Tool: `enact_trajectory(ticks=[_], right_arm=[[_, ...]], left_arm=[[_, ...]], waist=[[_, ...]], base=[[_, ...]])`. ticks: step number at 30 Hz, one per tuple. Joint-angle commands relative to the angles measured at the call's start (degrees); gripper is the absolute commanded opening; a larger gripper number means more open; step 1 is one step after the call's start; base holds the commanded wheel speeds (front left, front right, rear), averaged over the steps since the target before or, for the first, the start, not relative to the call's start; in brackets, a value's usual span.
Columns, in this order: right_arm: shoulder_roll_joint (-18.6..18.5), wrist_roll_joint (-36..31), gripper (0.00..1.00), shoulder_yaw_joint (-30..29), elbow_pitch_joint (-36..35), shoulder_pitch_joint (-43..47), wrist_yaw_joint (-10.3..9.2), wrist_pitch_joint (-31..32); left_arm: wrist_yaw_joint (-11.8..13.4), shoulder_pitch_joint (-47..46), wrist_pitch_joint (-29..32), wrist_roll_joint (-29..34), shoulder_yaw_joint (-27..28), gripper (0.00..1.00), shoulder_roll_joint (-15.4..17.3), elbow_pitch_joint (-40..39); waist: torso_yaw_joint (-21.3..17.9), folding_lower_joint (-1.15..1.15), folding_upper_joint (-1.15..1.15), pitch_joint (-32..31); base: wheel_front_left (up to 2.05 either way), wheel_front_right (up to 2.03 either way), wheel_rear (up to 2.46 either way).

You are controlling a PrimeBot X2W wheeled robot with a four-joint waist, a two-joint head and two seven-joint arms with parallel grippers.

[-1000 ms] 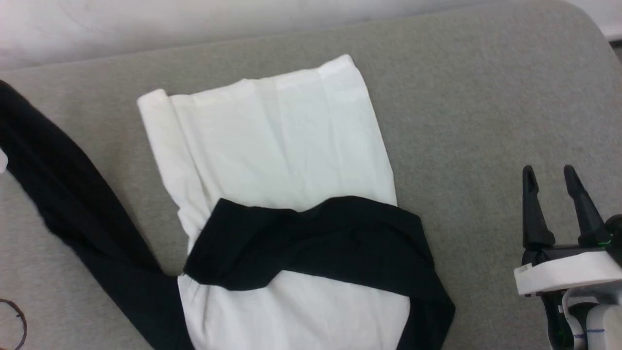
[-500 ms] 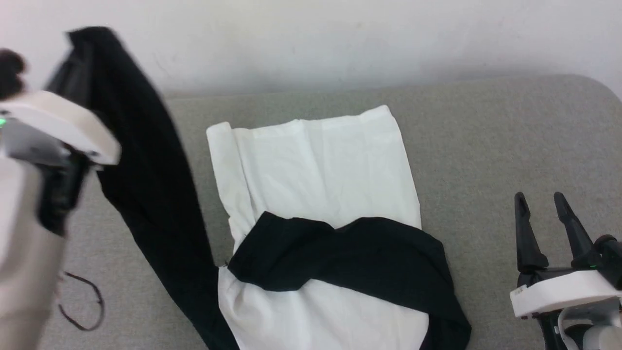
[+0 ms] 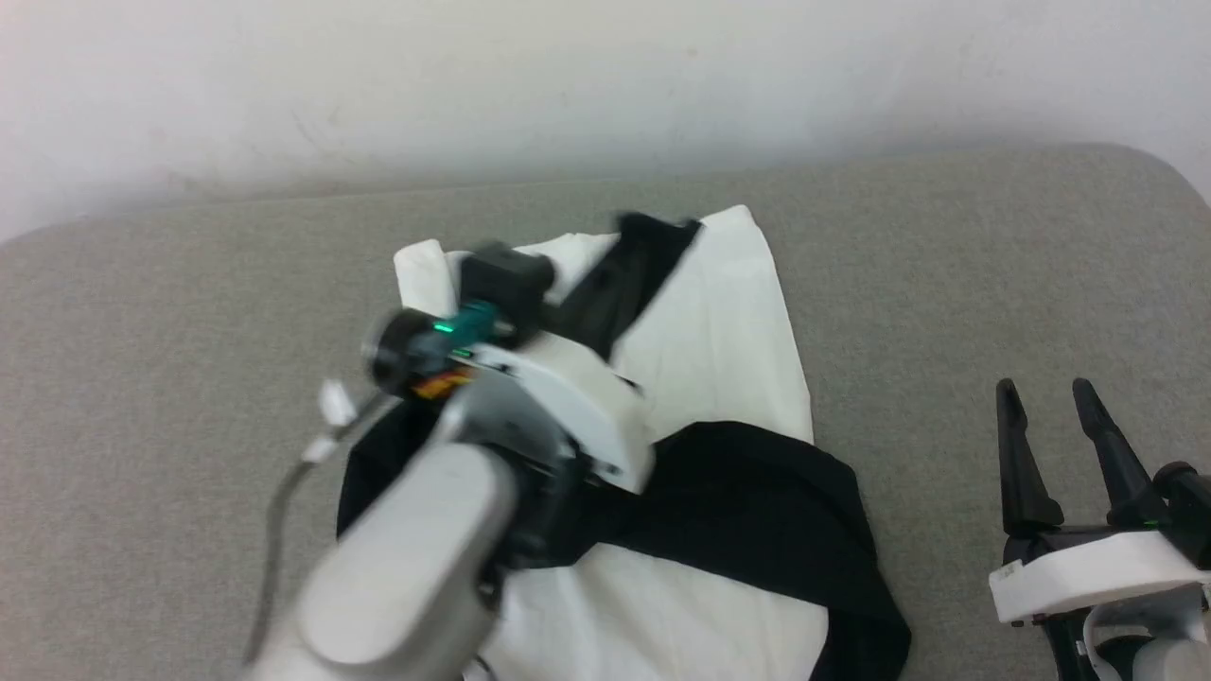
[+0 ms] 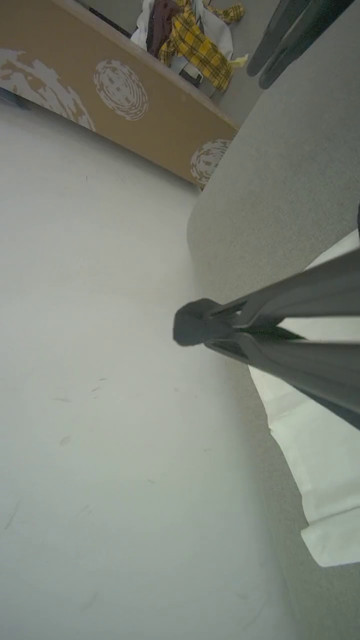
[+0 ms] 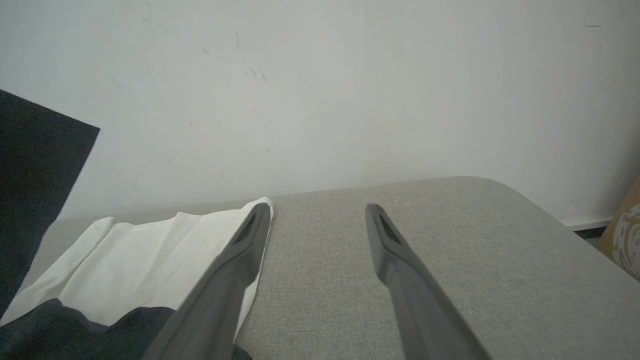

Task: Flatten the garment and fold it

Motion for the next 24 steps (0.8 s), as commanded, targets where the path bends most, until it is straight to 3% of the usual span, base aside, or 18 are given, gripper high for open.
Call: enact_trajectory(ticks=[1,8,15,16,17,24], right_arm=[[0.2,0.3,1.0,0.1,-0.3,-0.6,-0.05,0.0],[0.2,0.5,1.0,0.3,0.1,-1.4,-0.05,-0.2],[0.2,0.8,1.0,0.3,1.1,-2.1,-0.05,-0.7],[0.2,0.7,1.0,0.3,1.3,-2.1,-0.05,-0.6],[0.2,0.7,1.0,0.3,1.5,-2.1,-0.05,-0.6],[0.2,-0.1,1.0,0.3,1.8,-2.2,-0.05,0.1]], left_arm=[[0.4,0.7,-0.2,0.4,-1.0,0.0,-1.5,1.1],[-1.8,0.2,0.2,3.3,-10.2,0.0,-7.9,10.7],[-4.8,1.6,2.2,4.2,-16.9,0.03,-9.5,20.1],[-5.0,2.0,3.3,4.1,-17.7,0.48,-9.6,21.3],[-5.3,2.3,4.6,4.0,-18.5,1.0,-9.6,22.2],[-7.1,2.9,0.9,1.6,-17.6,1.0,-10.2,20.1]], waist=[[-1.2,0.0,0.0,1.4],[-3.5,0.0,0.0,4.3],[-4.7,0.0,0.0,5.4],[-4.7,0.0,0.0,5.4],[-4.6,0.0,0.0,5.4],[-2.6,0.0,0.0,3.1]], base=[[0.0,0.0,0.0],[0.0,0.0,0.0],[0.0,0.0,0.0],[0.0,0.0,0.0],[0.0,0.0,0.0],[0.0,0.0,0.0]])
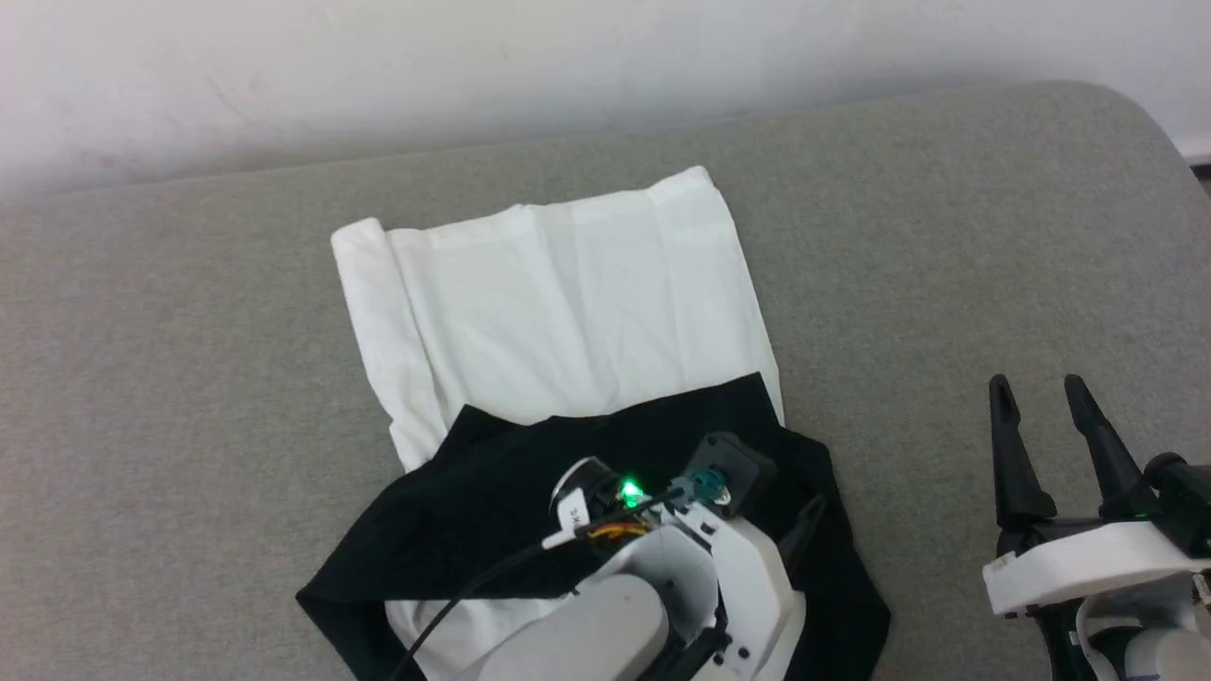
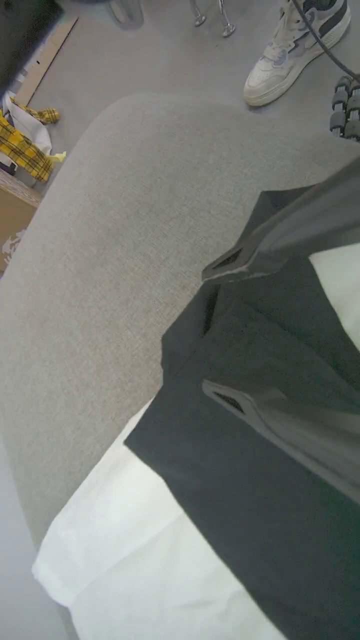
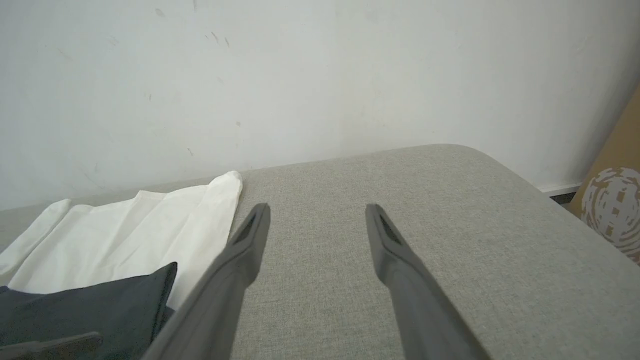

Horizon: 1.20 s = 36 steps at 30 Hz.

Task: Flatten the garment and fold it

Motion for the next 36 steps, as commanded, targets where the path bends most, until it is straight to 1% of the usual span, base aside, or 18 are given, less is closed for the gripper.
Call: enact_trajectory(ticks=[1,3,5,7,9,12,15,17,19,23,26,28,31,36], right_arm=[[0.2,-0.4,1.0,0.1,-0.1,-0.9,-0.05,0.0],[0.2,-0.6,1.0,0.4,-0.4,-0.9,-0.05,0.3],[0.2,-0.6,1.0,0.6,-0.8,-1.0,-0.05,0.6],[0.2,-0.3,1.0,0.9,-1.2,-1.1,-0.05,1.0],[0.2,-0.2,1.0,1.1,-1.8,-1.2,-0.05,1.4],[0.2,0.3,1.0,2.0,-2.9,-1.7,-0.05,1.7],[0.2,1.0,1.0,3.0,-3.7,-2.2,-0.05,1.6],[0.2,1.5,1.0,3.5,-4.0,-2.7,-0.05,1.3],[0.2,1.9,1.0,4.1,-4.1,-3.1,-0.05,1.0],[0.2,2.5,1.0,5.4,-3.6,-4.3,-0.05,0.2],[0.2,2.8,1.0,6.1,-3.0,-5.0,-0.05,-0.4],[0.2,3.0,1.0,6.3,-2.7,-5.4,-0.05,-0.8],[0.2,3.3,1.0,6.5,-2.2,-5.8,-0.05,-1.4],[0.2,3.7,1.0,7.2,-1.5,-6.4,-0.05,-2.1]], left_arm=[[-0.4,0.3,-0.5,-0.2,0.3,1.0,-0.2,-0.4],[-0.5,-0.2,-2.4,-1.3,2.3,1.0,0.1,-2.3],[-0.4,-1.3,-3.8,-2.1,4.8,1.0,1.6,-4.5],[-0.1,-2.8,-4.4,-2.4,7.6,1.0,4.4,-6.2],[0.1,-4.5,-3.7,-3.0,10.6,1.0,8.2,-6.9],[-0.7,-7.4,-1.0,-5.3,15.2,1.0,13.9,-6.3],[-2.3,-10.9,3.0,-7.4,18.7,1.0,19.6,-3.5],[-3.6,-13.3,5.8,-8.6,20.2,1.0,22.6,-0.6],[-5.1,-15.6,9.0,-9.9,21.1,1.0,24.9,2.6],[-8.7,-20.1,14.4,-13.0,22.5,1.0,27.3,9.2],[-10.3,-22.9,17.9,-14.3,22.8,1.0,28.2,13.5],[-10.3,-24.5,20.2,-14.3,22.5,1.0,29.0,16.1],[-9.6,-26.1,23.4,-14.0,22.2,1.0,29.9,19.5],[-9.1,-27.7,23.1,-13.5,22.4,1.0,31.2,22.8]], waist=[[1.1,-0.01,0.0,-1.1],[1.7,-0.01,0.0,-2.0],[2.1,-0.01,0.0,-2.7],[2.2,-0.01,0.0,-2.9],[2.0,-0.01,0.0,-2.7],[0.9,-0.01,0.0,-1.2],[-0.9,-0.01,0.0,1.3],[-2.0,-0.01,0.0,3.2],[-3.2,-0.01,0.0,5.0],[-5.4,-0.01,0.0,8.4],[-6.8,-0.01,0.0,10.1],[-7.4,-0.01,0.0,11.1],[-8.1,-0.01,0.0,12.2],[-9.1,-0.01,0.0,13.7]], base=[[0.0,0.0,0.0],[0.0,0.0,0.0],[0.0,0.0,0.0],[0.0,0.0,0.0],[0.0,0.0,0.0],[0.0,0.0,0.0],[0.0,0.0,0.0],[0.0,0.0,0.0],[0.0,0.0,0.0],[0.0,0.0,0.0],[0.0,0.0,0.0],[0.0,0.0,0.0],[0.0,0.0,0.0],[0.0,0.0,0.0]])
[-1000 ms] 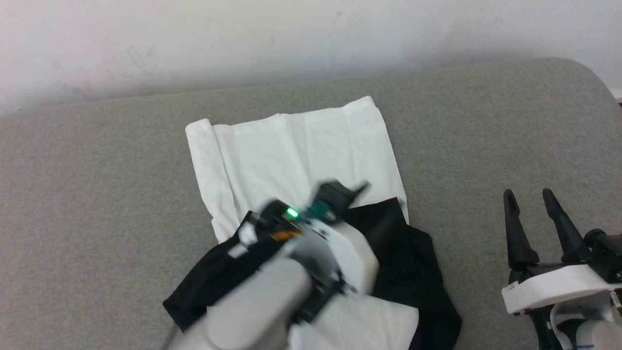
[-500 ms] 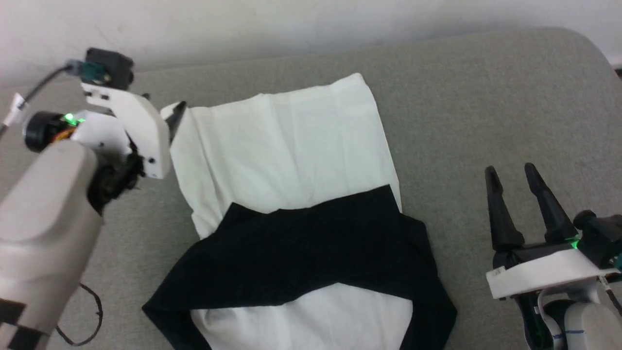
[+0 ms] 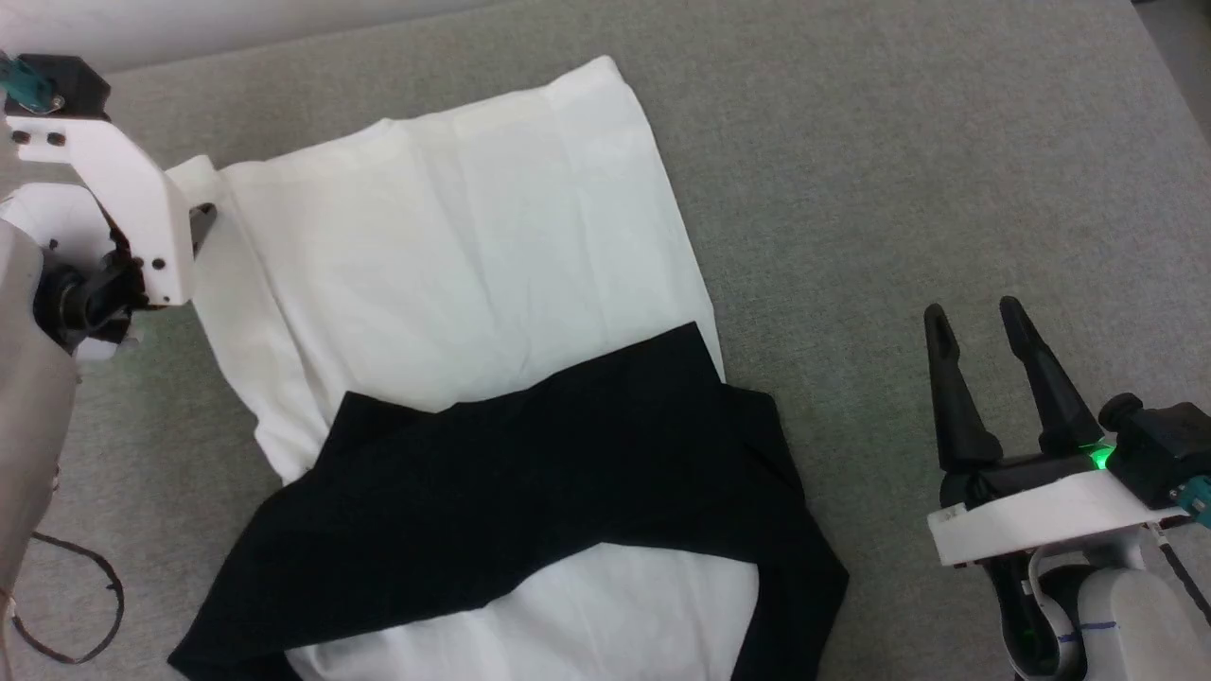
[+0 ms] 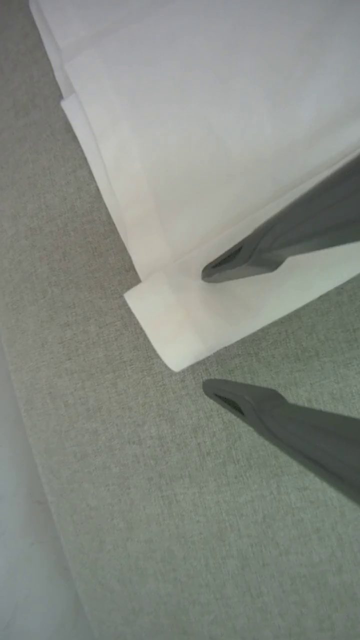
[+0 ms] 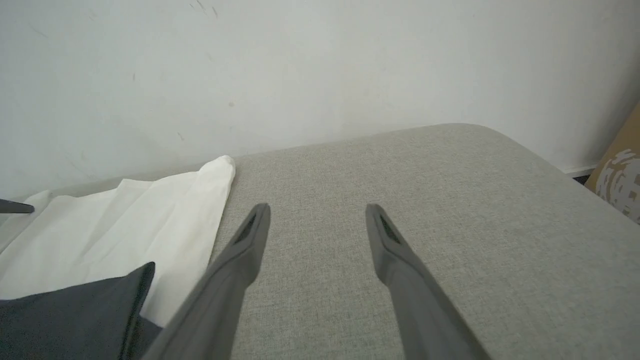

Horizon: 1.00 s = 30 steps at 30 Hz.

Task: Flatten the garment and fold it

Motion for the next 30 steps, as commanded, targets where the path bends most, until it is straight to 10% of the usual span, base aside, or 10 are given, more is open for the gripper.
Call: enact_trajectory(ticks=[1,7,8,9,17,30], right_arm=[[0.1,0.5,1.0,0.1,0.4,-0.8,-0.05,-0.5],[0.1,0.4,1.0,0.1,0.8,-1.2,-0.05,-0.7],[0.1,0.4,1.0,0.0,0.8,-1.3,-0.05,-0.7],[0.1,0.3,1.0,0.0,0.9,-1.3,-0.05,-0.6],[-0.5,-3.9,1.0,-0.7,-0.5,-3.0,-0.05,3.9],[-19.0,10.1,1.0,13.7,1.5,-27.3,-0.05,38.7]], left_arm=[[0.4,-1.1,-0.7,0.7,-0.1,1.0,0.5,0.8],[0.4,-1.2,-0.3,2.7,-2.0,1.0,1.6,4.3],[-0.1,-1.1,0.5,2.7,-2.3,0.82,1.7,4.8],[-0.7,-0.9,1.1,2.5,-2.6,0.0,1.8,5.1],[-2.9,-1.4,-5.6,1.7,-2.3,0.0,-0.7,3.8],[-5.4,-3.6,-15.6,2.0,-6.2,0.0,-5.0,-6.2]], waist=[[-1.8,-0.01,0.0,2.2],[-1.8,-0.01,0.0,3.2],[-1.8,-0.01,0.0,3.3],[-1.6,-0.01,0.0,3.3],[1.5,-0.01,0.0,1.2],[11.5,-0.01,0.0,2.2]], base=[[0.0,0.0,0.0],[0.0,0.0,0.0],[0.0,0.0,0.0],[0.0,0.0,0.0],[0.0,0.0,0.0],[0.0,0.0,0.0]])
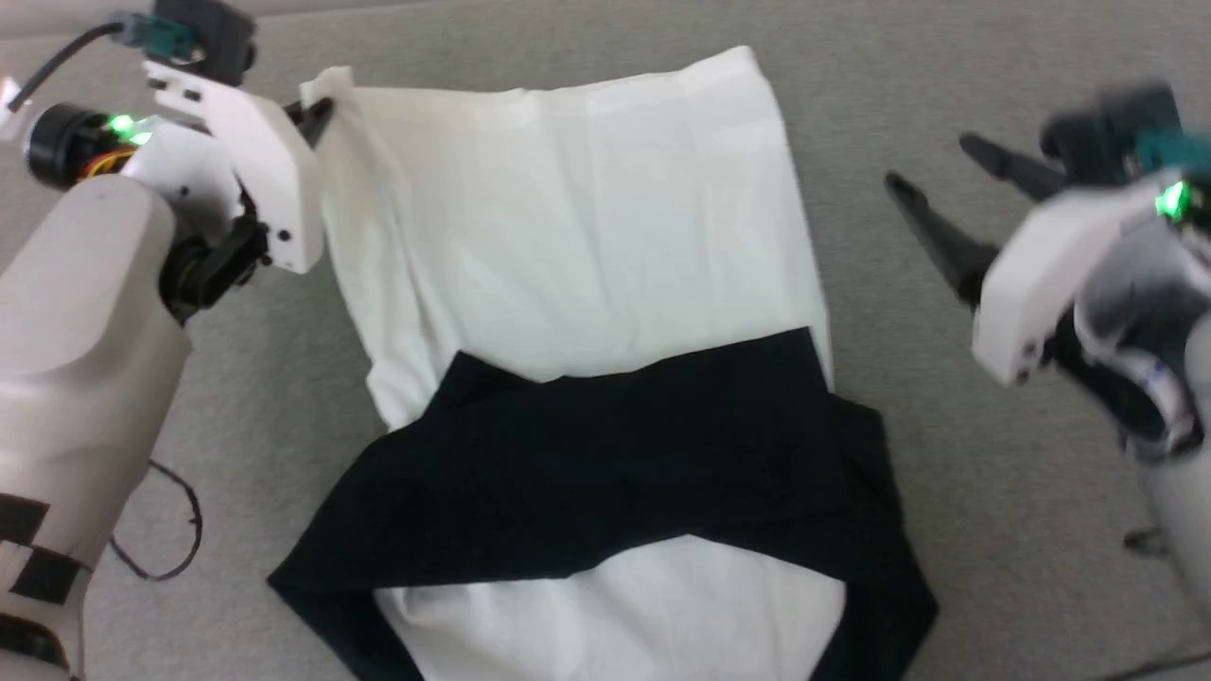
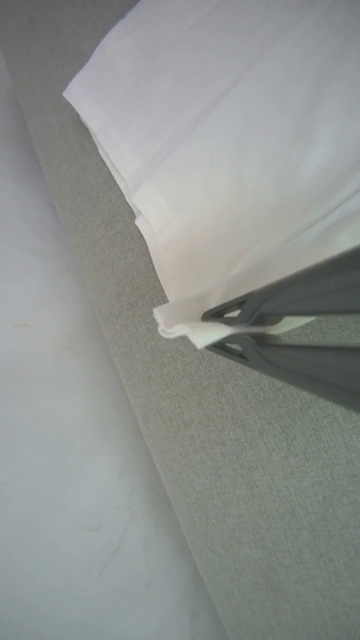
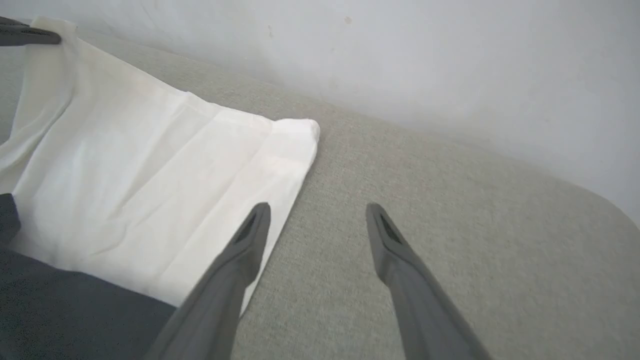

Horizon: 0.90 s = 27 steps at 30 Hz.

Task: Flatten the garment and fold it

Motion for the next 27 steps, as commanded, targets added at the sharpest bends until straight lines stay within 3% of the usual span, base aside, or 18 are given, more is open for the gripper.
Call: enact_trajectory(ticks=[1,6,12,25,26,27], right_arm=[[-2.0,2.6,1.0,3.0,3.2,-5.7,-0.05,3.9],[-5.4,5.0,1.0,10.3,13.7,-18.1,-0.05,9.6],[-5.9,5.3,1.0,15.7,26.9,-27.9,-0.05,10.5],[-4.6,5.9,1.0,23.7,43.1,-33.9,-0.05,6.8],[-4.7,6.1,0.39,24.7,43.6,-34.0,-0.05,6.5],[-4.9,6.1,0.0,25.6,44.0,-34.2,-0.05,6.0]], left_arm=[[-0.3,-0.8,-0.9,0.2,-1.0,0.0,-0.3,-2.3],[-0.4,-1.5,-2.2,0.6,-3.0,0.0,-0.8,-7.2],[-0.4,-2.4,-4.1,0.7,-4.5,0.0,-2.7,-10.3],[-0.4,-4.4,-7.4,0.2,-6.8,0.0,-5.6,-9.5],[-0.4,-4.6,-7.7,0.1,-7.0,0.0,-5.6,-9.2],[-0.5,-4.8,-7.9,0.0,-7.3,0.0,-5.5,-8.8]], waist=[[4.6,0.0,0.0,2.0],[8.8,0.0,0.0,4.5],[12.8,0.0,0.0,6.9],[15.6,0.0,0.0,9.3],[15.6,0.0,0.0,9.3],[15.4,0.0,0.0,9.2]], base=[[0.0,0.0,0.0],[0.0,0.0,0.0],[0.0,0.0,0.0],[0.0,0.0,0.0],[0.0,0.0,0.0],[0.0,0.0,0.0]])
